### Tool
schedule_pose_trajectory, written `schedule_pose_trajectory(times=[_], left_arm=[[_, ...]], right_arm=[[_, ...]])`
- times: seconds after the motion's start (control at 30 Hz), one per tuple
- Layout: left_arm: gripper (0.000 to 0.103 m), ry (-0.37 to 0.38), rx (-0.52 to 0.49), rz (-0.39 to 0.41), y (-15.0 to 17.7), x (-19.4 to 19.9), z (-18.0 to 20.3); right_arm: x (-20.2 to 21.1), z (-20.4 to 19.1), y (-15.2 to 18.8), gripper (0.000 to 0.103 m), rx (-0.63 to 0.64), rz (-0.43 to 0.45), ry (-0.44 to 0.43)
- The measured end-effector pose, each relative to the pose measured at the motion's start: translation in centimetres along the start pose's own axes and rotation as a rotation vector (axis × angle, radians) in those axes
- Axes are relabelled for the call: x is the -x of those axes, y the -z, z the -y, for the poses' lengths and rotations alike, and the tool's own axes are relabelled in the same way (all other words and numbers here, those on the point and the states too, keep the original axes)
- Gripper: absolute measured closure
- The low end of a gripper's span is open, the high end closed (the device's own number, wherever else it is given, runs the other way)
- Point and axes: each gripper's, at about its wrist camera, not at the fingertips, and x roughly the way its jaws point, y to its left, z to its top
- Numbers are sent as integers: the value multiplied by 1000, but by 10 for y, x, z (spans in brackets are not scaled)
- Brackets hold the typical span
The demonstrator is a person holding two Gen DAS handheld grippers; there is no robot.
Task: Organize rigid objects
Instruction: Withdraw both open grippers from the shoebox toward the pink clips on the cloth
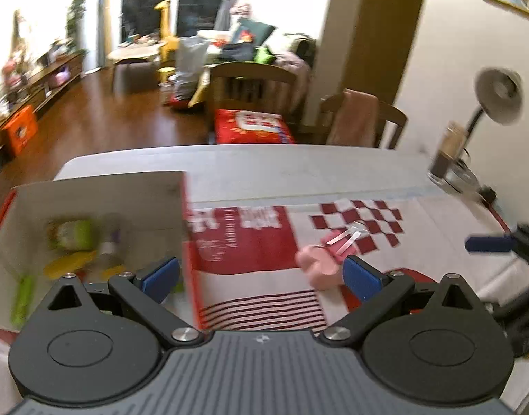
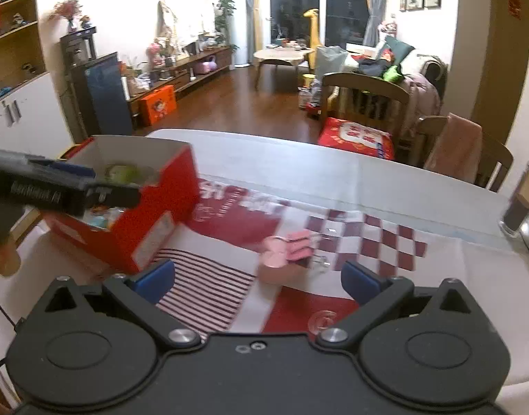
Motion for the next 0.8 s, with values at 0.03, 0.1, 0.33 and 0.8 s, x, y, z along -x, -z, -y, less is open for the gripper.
schedule_pose_trajectory(times=[0.03, 0.1, 0.33, 0.8], left_arm=[[2, 2, -13, -2, 3, -5, 9], [2, 3, -24, -5, 7, -14, 21], [2, -2, -43, 2, 21, -48, 57], [2, -73, -121, -50, 40, -120, 82]], right_arm=[[-2, 6, 0, 1, -4, -3, 7], [-6, 18, 1, 1, -17, -12, 20], [-31, 49, 1, 1, -61, -56, 34], [-101, 65, -15, 7, -111, -150, -24]])
